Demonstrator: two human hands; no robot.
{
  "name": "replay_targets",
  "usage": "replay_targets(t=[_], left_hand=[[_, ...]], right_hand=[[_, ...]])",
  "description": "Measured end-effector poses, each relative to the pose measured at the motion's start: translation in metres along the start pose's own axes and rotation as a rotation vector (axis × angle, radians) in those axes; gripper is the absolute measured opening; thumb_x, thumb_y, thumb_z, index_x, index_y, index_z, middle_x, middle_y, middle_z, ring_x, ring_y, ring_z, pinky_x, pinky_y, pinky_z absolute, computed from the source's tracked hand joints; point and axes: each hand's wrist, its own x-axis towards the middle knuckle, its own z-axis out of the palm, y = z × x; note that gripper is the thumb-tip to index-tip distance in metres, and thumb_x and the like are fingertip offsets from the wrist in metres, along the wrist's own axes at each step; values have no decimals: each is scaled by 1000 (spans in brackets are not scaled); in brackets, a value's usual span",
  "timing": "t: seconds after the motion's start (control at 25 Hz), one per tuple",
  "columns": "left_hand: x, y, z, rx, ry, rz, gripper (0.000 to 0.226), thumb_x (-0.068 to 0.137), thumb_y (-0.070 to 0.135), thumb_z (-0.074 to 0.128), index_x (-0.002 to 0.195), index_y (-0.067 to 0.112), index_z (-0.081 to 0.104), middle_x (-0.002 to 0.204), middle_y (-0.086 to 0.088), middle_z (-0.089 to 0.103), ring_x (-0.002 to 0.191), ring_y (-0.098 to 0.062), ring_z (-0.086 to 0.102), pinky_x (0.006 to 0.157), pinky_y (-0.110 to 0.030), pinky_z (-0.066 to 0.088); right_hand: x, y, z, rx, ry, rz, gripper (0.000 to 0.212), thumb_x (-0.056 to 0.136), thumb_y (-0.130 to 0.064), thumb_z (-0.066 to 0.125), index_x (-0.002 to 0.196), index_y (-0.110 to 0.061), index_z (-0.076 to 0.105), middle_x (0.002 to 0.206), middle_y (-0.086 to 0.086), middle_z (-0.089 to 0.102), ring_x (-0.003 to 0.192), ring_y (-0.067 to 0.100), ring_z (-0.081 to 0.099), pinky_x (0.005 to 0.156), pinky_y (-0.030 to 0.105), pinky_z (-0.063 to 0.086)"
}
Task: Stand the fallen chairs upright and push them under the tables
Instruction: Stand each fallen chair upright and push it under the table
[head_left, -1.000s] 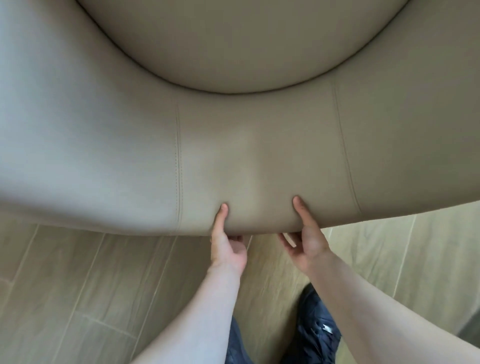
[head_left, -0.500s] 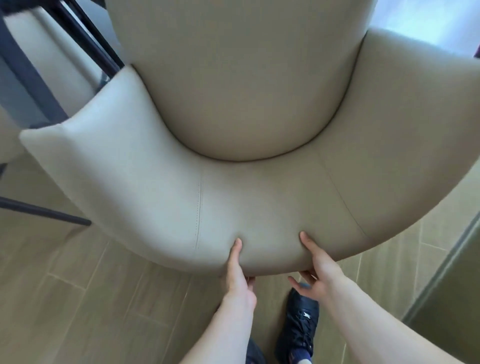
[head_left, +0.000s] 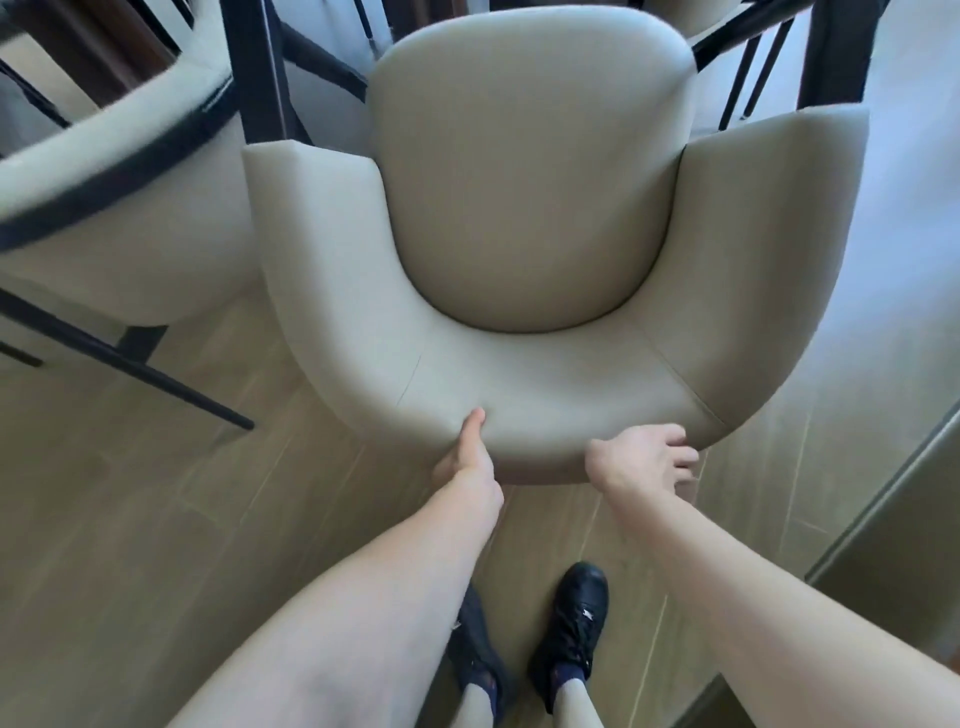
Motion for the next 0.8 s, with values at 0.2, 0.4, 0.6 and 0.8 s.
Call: replay_targets(t=[0.2, 0.4, 0.6, 0.8], left_hand=[[-12, 21, 14, 24, -28, 145, 47, 71, 42, 88, 95, 7, 69, 104, -7, 73, 94, -26, 69, 94, -43, 57], [-28, 55, -15, 565, -187, 353, 32, 80, 35, 81, 89, 10, 63, 83, -3, 69, 77, -25, 68, 80, -44, 60], [-39, 107, -22, 1441, -333, 1406, 41, 75, 45, 74, 107, 31, 53, 112, 13, 55, 104, -10, 52, 85, -32, 46], [-6, 158, -4, 2241, -33, 1820, 100, 78, 31, 75, 149, 27, 4, 159, -15, 19, 150, -36, 16, 123, -46, -1]], right_hand=[[2, 13, 9, -722, 345, -1333, 84, 61, -14, 74, 142, -11, 52, 139, 23, 54, 129, 38, 54, 106, 60, 41], [41, -41, -8, -889, 509, -1398, 62, 77, -7, 58, 139, -9, 55, 130, 22, 61, 118, 40, 61, 97, 67, 44], [43, -58, -22, -870, 429, -1396, 66, 71, -8, 62, 136, 0, 52, 125, 15, 61, 113, 34, 61, 98, 60, 44], [47, -74, -30, -910, 390, -1336, 72, 64, -12, 75, 132, -6, 51, 130, 21, 56, 118, 41, 55, 104, 65, 34]])
